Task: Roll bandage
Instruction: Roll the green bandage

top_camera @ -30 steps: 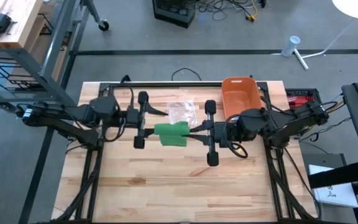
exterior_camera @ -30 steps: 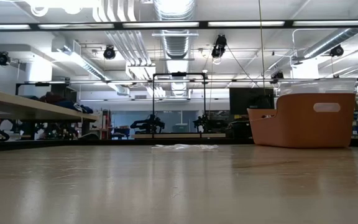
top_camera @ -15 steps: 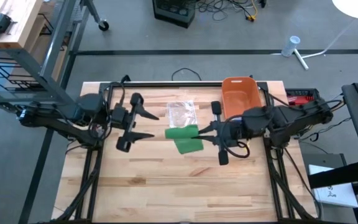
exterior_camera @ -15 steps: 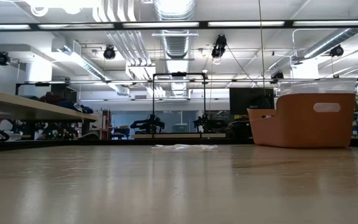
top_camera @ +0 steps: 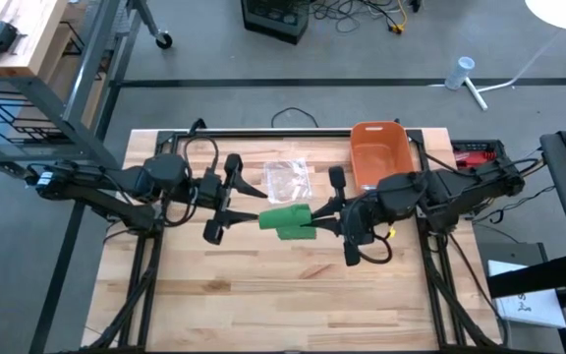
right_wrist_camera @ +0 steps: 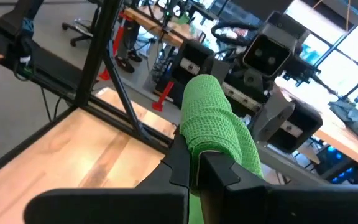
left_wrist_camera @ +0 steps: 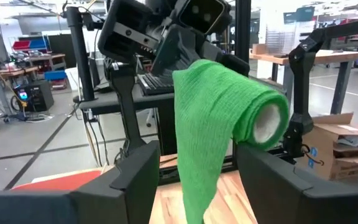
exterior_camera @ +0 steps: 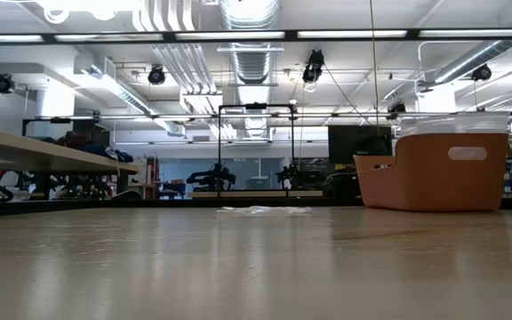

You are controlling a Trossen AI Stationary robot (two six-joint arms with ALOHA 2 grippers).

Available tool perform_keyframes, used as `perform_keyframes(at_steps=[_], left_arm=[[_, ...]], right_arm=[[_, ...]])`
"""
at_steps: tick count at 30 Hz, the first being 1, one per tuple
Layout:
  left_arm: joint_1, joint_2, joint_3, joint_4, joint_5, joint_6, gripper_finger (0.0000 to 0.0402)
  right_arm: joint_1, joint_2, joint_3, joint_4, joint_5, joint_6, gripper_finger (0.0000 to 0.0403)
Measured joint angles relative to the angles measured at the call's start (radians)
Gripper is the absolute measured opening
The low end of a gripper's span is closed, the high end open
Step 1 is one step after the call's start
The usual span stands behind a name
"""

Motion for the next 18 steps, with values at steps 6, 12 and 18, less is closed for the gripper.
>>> perform_keyframes(at_steps=[6, 12, 18], left_arm=[[0.0, 0.0, 0.0, 0.002, 0.0, 0.0, 0.0197], [0.0, 0.0, 0.0, 0.005, 0.004, 0.0, 0.0189], [0.001, 0.005, -0.002, 0.004, 0.003, -0.007, 0.0177]], right_arm=[[0.0, 0.0, 0.0, -0.029, 0.007, 0.0, 0.0003], [-0.002, 0.0, 0.001, -0.04, 0.009, -0.001, 0.0003], [-0.001, 0.001, 0.001, -0.051, 0.078, 0.004, 0.0003]])
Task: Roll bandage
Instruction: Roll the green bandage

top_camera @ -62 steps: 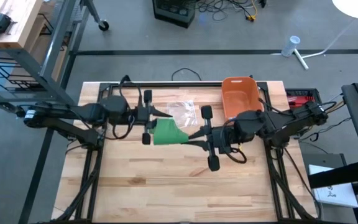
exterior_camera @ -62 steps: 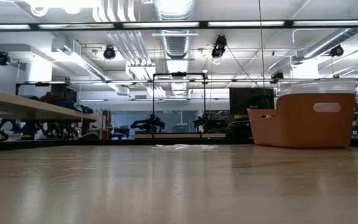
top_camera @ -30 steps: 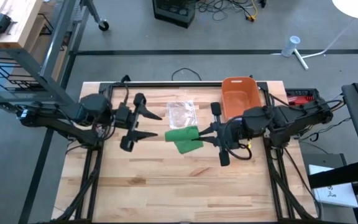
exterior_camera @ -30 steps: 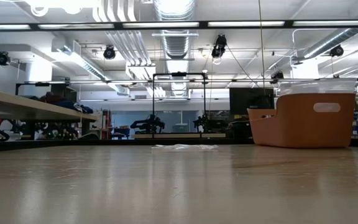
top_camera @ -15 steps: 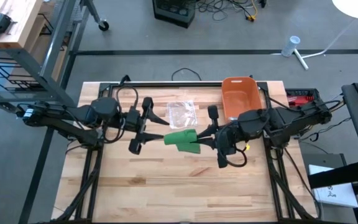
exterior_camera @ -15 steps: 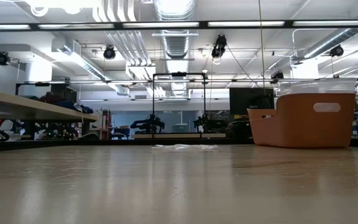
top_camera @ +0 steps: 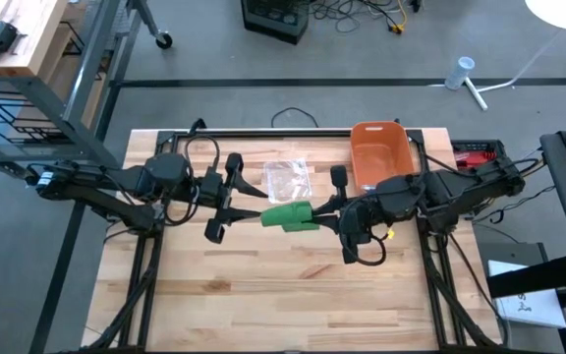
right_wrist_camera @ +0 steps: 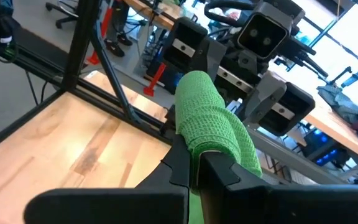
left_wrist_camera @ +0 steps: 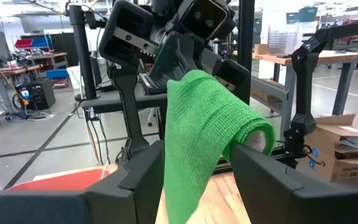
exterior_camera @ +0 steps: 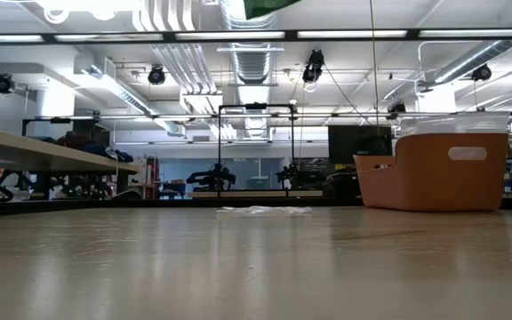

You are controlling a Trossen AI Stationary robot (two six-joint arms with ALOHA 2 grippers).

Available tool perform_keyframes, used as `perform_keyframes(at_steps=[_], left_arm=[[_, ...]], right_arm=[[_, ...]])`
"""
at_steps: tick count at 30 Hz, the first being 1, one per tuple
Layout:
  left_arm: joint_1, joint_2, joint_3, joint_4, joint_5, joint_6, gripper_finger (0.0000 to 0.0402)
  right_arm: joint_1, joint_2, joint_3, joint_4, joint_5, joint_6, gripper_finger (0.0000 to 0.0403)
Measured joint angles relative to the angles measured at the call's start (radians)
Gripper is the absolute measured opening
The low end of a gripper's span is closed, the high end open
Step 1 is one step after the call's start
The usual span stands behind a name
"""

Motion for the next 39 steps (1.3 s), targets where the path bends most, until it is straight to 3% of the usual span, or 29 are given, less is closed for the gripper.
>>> perform_keyframes(at_steps=[9, 20, 25, 39], left_arm=[[0.0, -0.002, 0.0, -0.035, -0.001, 0.009, 0.0168], [-0.002, -0.013, 0.0, -0.048, -0.002, 0.016, 0.0191], [-0.001, -0.014, 0.0, -0.039, -0.112, 0.032, 0.0193], [-0.001, 0.057, -0.004, 0.022, -0.082, 0.098, 0.014]], right_arm=[[-0.001, -0.001, 0.0, -0.036, 0.011, 0.031, 0.0003], [-0.001, -0.019, 0.0, -0.055, 0.023, 0.042, 0.0003], [0.0, -0.019, 0.0, -0.052, 0.015, 0.05, 0.0003], [0.0, 0.019, -0.001, -0.026, 0.014, 0.083, 0.0003]])
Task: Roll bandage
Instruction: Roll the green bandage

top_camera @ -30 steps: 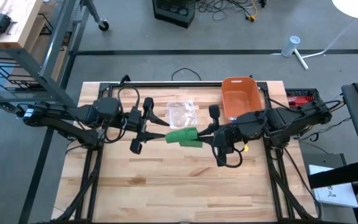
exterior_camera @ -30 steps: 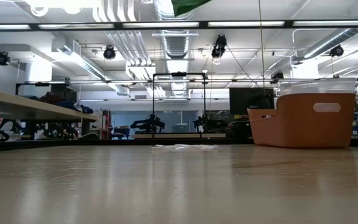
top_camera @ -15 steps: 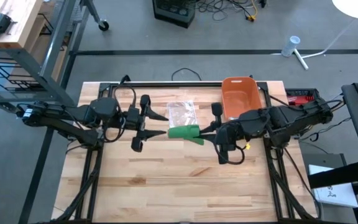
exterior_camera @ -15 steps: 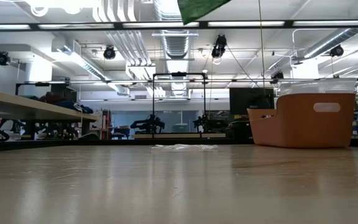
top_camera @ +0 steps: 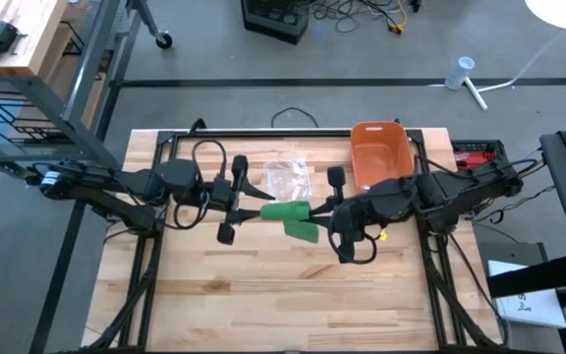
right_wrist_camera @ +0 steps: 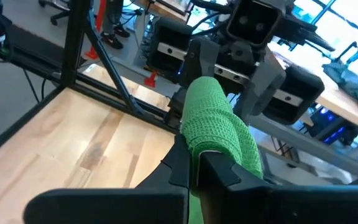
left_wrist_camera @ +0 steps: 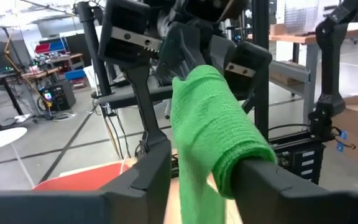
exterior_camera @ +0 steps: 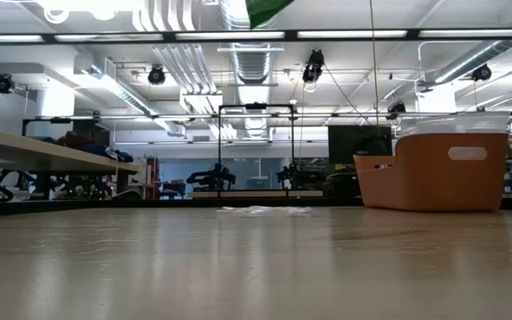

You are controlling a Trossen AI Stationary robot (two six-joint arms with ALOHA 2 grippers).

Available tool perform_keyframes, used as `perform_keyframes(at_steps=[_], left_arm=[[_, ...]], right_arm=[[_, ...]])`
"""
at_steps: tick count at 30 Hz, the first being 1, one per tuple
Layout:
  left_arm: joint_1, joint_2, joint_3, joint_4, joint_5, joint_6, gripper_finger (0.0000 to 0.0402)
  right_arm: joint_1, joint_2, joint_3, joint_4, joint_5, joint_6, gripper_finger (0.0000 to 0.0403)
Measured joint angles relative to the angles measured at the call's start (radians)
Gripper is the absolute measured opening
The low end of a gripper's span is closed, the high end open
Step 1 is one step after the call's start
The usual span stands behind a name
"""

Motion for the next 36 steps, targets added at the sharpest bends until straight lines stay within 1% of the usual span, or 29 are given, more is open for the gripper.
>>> perform_keyframes(at_steps=[2, 5, 6, 7, 12, 14, 16, 20, 24, 28, 33, 36], left_arm=[[-0.002, -0.001, 0.0, 0.001, 0.0, 0.019, 0.0109], [-0.003, -0.01, 0.0, -0.002, -0.004, 0.025, 0.0034], [-0.003, -0.015, 0.0, -0.002, -0.009, 0.026, 0.0019], [-0.003, -0.022, 0.0, -0.009, -0.012, 0.029, 0.0014], [-0.014, -0.07, -0.006, -0.118, -0.012, 0.121, 0.0006], [-0.021, -0.086, -0.008, -0.115, 0.022, 0.173, 0.0006], [-0.028, -0.097, -0.01, -0.116, 0.06, 0.208, 0.0004], [-0.031, -0.106, -0.011, -0.119, 0.091, 0.24, 0.0003], [-0.031, -0.108, -0.011, -0.113, 0.099, 0.232, 0.0002], [-0.031, -0.108, -0.011, -0.112, 0.099, 0.216, 0.0001], [-0.031, -0.11, -0.011, -0.112, 0.047, 0.198, 0.0001], [-0.031, -0.112, -0.011, -0.119, 0.036, 0.196, 0.0001]], right_arm=[[0.0, 0.0, 0.0, 0.001, 0.001, 0.025, 0.0008], [0.0, -0.001, 0.0, 0.003, 0.001, 0.028, 0.0035], [0.0, -0.001, 0.0, 0.005, 0.0, 0.035, 0.005], [0.002, -0.001, 0.0, 0.004, 0.001, 0.04, 0.0066], [0.033, -0.016, -0.002, -0.05, -0.008, 0.034, 0.0142], [0.044, -0.037, 0.0, -0.042, -0.015, 0.019, 0.0162], [0.043, -0.04, 0.003, -0.028, -0.007, -0.002, 0.0174], [0.042, 0.001, -0.001, -0.011, 0.019, -0.057, 0.0179], [0.043, 0.028, 0.0, 0.051, 0.036, -0.096, 0.017], [0.042, 0.06, 0.0, 0.092, 0.123, -0.116, 0.0162], [0.042, 0.058, -0.001, 0.098, 0.151, -0.108, 0.0162], [0.046, 0.056, -0.001, 0.092, 0.153, -0.085, 0.0168]])
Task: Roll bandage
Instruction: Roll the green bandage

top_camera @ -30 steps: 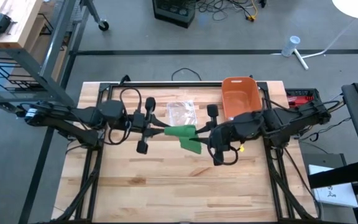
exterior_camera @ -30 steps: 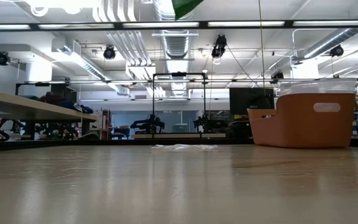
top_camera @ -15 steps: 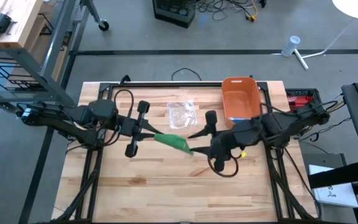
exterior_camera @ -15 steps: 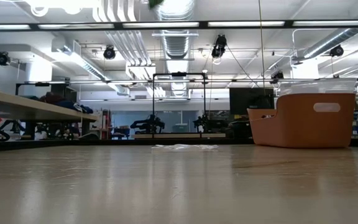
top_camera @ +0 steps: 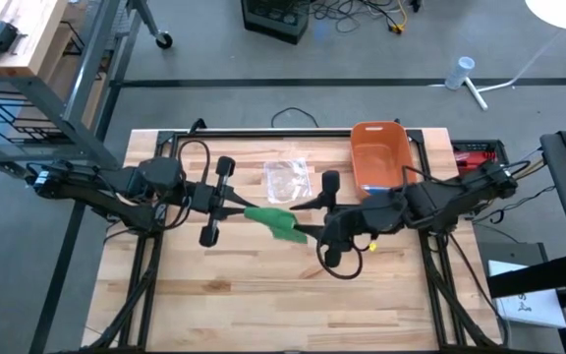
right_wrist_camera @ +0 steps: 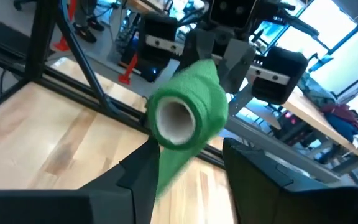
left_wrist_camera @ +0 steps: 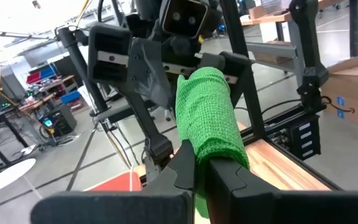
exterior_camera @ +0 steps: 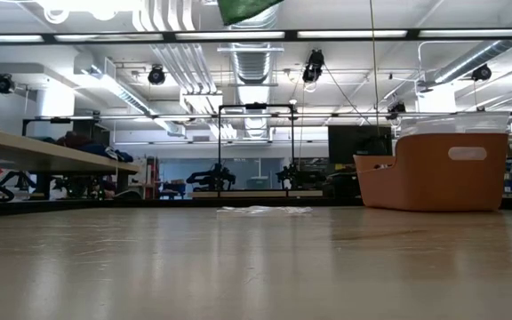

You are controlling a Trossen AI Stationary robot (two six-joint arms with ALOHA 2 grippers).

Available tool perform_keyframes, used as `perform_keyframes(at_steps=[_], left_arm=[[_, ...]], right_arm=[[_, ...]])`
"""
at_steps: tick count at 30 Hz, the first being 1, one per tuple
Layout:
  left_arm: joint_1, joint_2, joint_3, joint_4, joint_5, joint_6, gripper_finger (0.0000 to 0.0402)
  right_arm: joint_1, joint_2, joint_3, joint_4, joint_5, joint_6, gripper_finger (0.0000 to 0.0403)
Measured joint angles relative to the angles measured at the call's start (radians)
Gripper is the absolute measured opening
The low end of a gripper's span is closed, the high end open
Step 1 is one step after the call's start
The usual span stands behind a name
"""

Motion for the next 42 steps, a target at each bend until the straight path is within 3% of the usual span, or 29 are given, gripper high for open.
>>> perform_keyframes(at_steps=[8, 18, 21, 25, 31, 34, 38, 42], left_arm=[[0.0, 0.003, -0.001, 0.011, -0.005, -0.053, 0.0003], [0.001, 0.001, -0.002, 0.033, 0.074, -0.133, 0.0003], [0.001, 0.001, -0.002, 0.034, 0.081, -0.143, 0.0003], [0.001, 0.001, -0.002, 0.043, 0.088, -0.151, 0.0003], [-0.002, 0.0, -0.002, 0.072, 0.106, -0.157, 0.0003], [0.0, 0.0, -0.002, 0.074, 0.105, -0.166, 0.0003], [0.0, 0.0, -0.002, 0.073, 0.099, -0.173, 0.0003], [0.0, 0.0, -0.007, 0.072, 0.099, -0.177, 0.0003]], right_arm=[[-0.002, 0.017, 0.0, 0.044, 0.0, -0.016, 0.0155], [0.0, 0.029, 0.002, 0.055, 0.05, -0.103, 0.003], [0.0, 0.029, 0.002, 0.054, 0.05, -0.107, 0.0012], [0.0, 0.029, 0.002, 0.056, 0.041, -0.096, 0.0032], [-0.002, 0.032, 0.002, 0.044, 0.049, -0.054, 0.0133], [-0.001, 0.032, 0.001, 0.055, 0.049, -0.052, 0.0163], [0.0, 0.037, 0.001, 0.09, 0.049, -0.066, 0.0158], [-0.001, 0.036, 0.001, 0.109, 0.053, -0.104, 0.0106]])
